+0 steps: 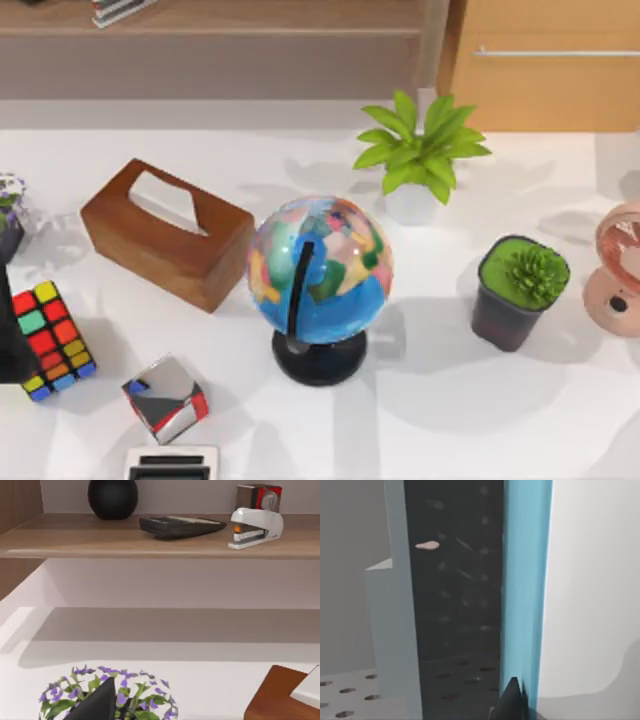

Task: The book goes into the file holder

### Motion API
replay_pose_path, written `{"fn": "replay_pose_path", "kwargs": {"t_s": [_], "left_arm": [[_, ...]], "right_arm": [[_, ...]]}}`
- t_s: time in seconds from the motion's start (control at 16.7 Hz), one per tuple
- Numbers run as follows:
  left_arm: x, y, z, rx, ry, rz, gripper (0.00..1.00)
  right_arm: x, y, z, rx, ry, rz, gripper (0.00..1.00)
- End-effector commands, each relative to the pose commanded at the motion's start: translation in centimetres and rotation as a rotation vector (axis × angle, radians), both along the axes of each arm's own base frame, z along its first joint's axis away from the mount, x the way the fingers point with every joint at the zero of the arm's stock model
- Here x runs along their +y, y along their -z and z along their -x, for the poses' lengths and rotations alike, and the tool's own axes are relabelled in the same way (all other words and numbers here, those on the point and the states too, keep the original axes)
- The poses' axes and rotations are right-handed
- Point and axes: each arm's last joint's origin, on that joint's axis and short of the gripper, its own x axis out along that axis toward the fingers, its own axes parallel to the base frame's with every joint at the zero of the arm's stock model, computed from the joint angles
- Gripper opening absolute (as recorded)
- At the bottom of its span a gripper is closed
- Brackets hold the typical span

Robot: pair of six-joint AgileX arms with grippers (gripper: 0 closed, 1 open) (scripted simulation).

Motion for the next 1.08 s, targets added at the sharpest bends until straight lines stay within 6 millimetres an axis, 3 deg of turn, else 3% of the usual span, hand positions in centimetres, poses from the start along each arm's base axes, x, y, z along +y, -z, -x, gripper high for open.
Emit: {"fn": "replay_pose_path", "kwargs": {"t_s": [0.12,0.48,0.72,1.08], "left_arm": [[0.0,0.0,0.0,0.000,0.000,0.000,1.00],[0.0,0.0,0.0,0.000,0.000,0.000,1.00],[0.0,0.0,0.0,0.000,0.000,0.000,1.00],[0.0,0.0,0.0,0.000,0.000,0.000,1.00]], "right_arm": [[-0.1,0.0,0.1,0.000,0.003,0.000,0.00],[0.0,0.3,-2.8,-0.003,-0.003,0.002,0.00],[0.0,0.5,-3.0,0.000,0.000,0.000,0.00],[0.0,0.5,-3.0,0.000,0.000,0.000,0.45]]}}
